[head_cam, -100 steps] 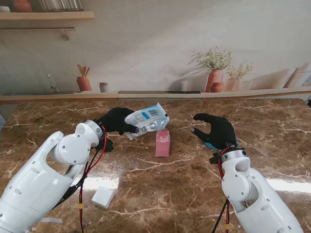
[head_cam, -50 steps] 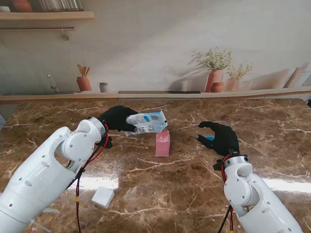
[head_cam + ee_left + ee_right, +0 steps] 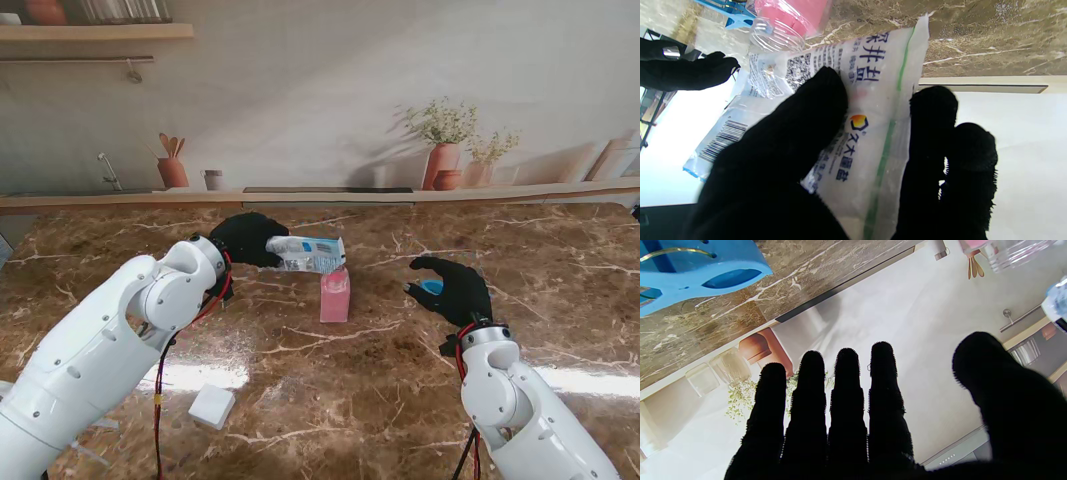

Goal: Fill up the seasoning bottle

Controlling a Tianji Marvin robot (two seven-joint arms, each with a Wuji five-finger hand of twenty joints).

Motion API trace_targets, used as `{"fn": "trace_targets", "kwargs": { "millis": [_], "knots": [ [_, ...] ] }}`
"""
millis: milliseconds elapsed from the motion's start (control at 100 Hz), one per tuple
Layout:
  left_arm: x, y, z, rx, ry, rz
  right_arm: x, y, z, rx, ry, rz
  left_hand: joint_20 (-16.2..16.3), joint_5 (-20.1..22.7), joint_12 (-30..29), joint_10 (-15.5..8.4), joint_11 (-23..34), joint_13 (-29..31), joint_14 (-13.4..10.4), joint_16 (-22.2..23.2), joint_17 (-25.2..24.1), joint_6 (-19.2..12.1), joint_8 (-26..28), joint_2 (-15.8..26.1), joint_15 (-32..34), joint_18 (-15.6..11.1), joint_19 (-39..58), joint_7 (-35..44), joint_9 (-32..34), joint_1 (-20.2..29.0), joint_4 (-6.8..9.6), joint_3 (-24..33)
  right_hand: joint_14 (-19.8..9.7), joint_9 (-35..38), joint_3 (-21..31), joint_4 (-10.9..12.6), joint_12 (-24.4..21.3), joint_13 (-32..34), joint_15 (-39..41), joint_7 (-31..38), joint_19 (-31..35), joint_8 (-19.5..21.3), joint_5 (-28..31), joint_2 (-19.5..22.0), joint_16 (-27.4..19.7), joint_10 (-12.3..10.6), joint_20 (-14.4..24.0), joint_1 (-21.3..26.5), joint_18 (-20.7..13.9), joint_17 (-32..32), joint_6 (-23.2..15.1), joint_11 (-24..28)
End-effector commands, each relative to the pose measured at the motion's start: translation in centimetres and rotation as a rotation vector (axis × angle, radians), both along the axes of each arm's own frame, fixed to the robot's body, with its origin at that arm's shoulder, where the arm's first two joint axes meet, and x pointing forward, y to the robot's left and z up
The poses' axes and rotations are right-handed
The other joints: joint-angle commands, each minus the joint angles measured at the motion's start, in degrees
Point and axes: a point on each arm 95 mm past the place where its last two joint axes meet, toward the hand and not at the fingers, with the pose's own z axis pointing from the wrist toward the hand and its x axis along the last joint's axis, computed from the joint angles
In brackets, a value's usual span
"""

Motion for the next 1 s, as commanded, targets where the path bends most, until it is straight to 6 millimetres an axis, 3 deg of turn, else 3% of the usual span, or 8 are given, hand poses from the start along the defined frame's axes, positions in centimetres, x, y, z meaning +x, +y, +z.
{"fn": "trace_targets", "kwargs": {
  "millis": [0, 990],
  "knots": [
    [0.2, -0.5, 1.4, 0.012, -0.03, -0.023, -0.3, 0.1, -0.7, 0.013, 0.025, -0.001, 1.36, 10.36, 1.82, -6.84, 8.12, 2.46, -1.68, 0.67, 0.53, -8.64, 6.07, 8.36, 1.81, -0.82, 2.13, 16.2, 6.48, 8.28, 4.83, 13.04, -0.43, -0.1, 0.99, 2.08, -1.09, -1.41, 0.02, -0.01, -0.39, -0.83, -1.51, 0.8, -0.82, 0.08, 0.27, -2.42, -0.82, -0.54, 0.05, 0.23],
    [1.7, -3.5, 4.8, 0.365, -0.171, -0.154, -0.4, -0.2, -1.3, 0.049, 0.043, -0.01, 0.97, 9.77, 1.46, -7.56, 8.31, 3.05, -2.9, 0.63, 1.44, -9.58, 5.57, 8.18, 1.99, -2.05, 2.55, 16.62, 6.49, 7.61, 4.34, 12.9, -0.33, 0.34, 1.68, 1.84, -0.77, -1.69, 0.17, 0.34, -0.46, -0.98, -1.14, 0.44, -0.7, 0.16, 1.1, -2.13, -0.54, -0.54, -0.05, 0.56]
  ]
}}
